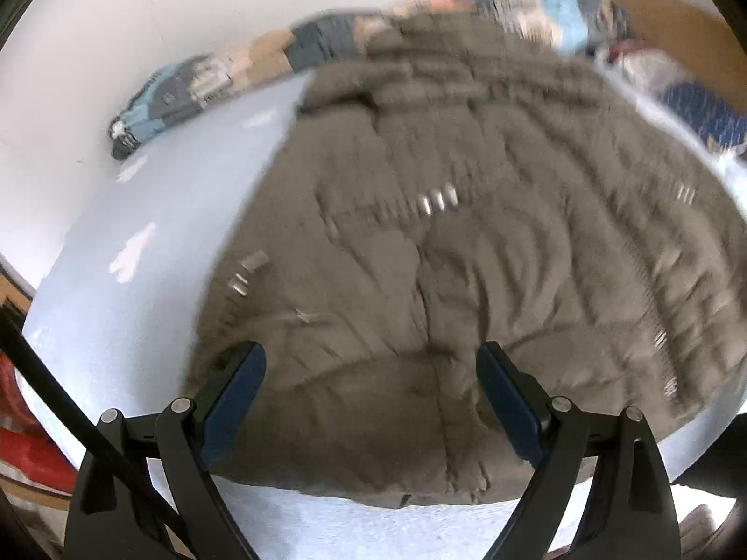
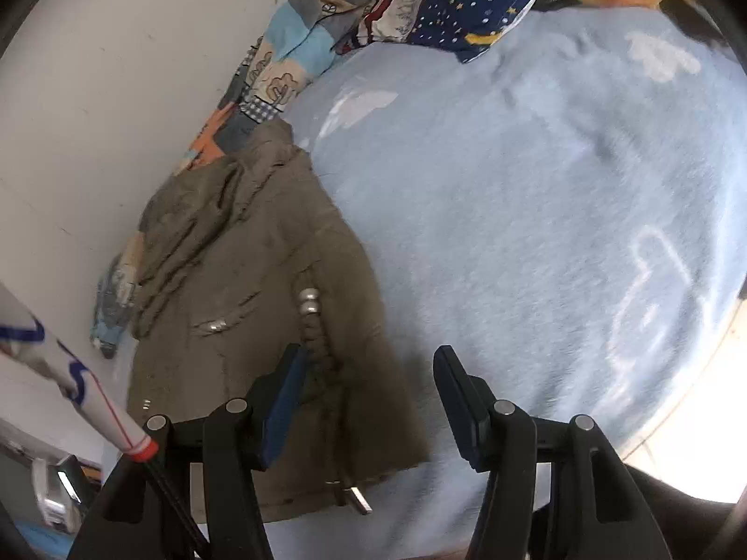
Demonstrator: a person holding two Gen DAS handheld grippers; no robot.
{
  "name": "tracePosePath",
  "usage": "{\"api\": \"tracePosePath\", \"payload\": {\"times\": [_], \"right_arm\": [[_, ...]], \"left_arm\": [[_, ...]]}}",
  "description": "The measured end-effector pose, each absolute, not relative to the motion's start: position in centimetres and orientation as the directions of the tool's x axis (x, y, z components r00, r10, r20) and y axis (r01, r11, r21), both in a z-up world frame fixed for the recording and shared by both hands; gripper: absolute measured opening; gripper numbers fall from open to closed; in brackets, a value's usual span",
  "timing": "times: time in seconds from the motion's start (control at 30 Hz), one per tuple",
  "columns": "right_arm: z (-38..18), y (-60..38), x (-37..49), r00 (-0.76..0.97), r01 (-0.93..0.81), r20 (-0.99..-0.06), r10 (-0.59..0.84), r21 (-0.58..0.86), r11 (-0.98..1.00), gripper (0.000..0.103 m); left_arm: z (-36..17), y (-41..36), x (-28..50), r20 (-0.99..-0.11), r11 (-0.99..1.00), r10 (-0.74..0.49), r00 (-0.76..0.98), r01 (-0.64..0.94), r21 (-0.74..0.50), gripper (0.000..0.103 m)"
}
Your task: Fold large clothes
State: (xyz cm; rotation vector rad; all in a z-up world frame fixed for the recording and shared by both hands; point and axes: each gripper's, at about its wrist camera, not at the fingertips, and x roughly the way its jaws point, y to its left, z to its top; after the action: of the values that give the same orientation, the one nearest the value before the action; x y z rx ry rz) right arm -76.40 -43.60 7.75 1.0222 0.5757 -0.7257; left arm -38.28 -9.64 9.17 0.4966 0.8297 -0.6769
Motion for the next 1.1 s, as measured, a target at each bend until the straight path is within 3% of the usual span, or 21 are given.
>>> {"api": "tracePosePath", "payload": {"times": [0.2, 0.37, 0.53, 0.7, 0.87, 0.97, 1.03, 1.1], "right_arm": [[7.3, -44.0, -77.3, 0.694, 0.718, -0.683, -0.228, 0.629, 0.298, 0.062], [6.8, -44.1, -77.6, 0.689, 0.722, -0.694, -0.209, 0.632, 0.282, 0.063], [6.2, -44.2, -77.4, 0.705, 0.706, -0.690, -0.166, 0.657, 0.266, 0.063], [6.2, -43.8, -76.8, 0.696, 0.711, -0.701, -0.156, 0.642, 0.289, 0.065], [5.3, -43.4, -76.2, 0.675, 0.725, -0.727, -0.124, 0.623, 0.296, 0.065], [4.5, -42.9, -75.6, 0.680, 0.714, -0.730, -0.077, 0.634, 0.298, 0.066], [4.7, -42.3, -74.7, 0.697, 0.687, -0.715, -0.053, 0.645, 0.334, 0.062], [5.6, -41.7, -74.1, 0.701, 0.675, -0.708, -0.086, 0.621, 0.398, 0.053]], "left_arm": [[13.5, -3.4, -34.6, -0.758, 0.796, -0.441, 0.480, 0.599, -0.084, 0.091], [10.4, 2.9, -29.0, -0.833, 0.882, -0.442, 0.332, 0.330, -0.336, 0.091], [7.8, 4.7, -28.1, -0.831, 0.854, -0.512, 0.216, 0.232, -0.466, 0.091], [5.5, 4.0, -28.8, -0.832, 0.832, -0.542, 0.117, 0.215, -0.512, 0.091], [5.4, 1.2, -30.4, -0.864, 0.844, -0.489, 0.120, 0.316, -0.434, 0.089], [6.4, -0.5, -32.0, -0.858, 0.818, -0.495, 0.138, 0.407, -0.407, 0.077], [7.1, -1.5, -33.2, -0.851, 0.798, -0.496, 0.174, 0.477, -0.368, 0.057], [7.4, -1.8, -33.5, -0.847, 0.802, -0.489, 0.209, 0.490, -0.342, 0.055]]}}
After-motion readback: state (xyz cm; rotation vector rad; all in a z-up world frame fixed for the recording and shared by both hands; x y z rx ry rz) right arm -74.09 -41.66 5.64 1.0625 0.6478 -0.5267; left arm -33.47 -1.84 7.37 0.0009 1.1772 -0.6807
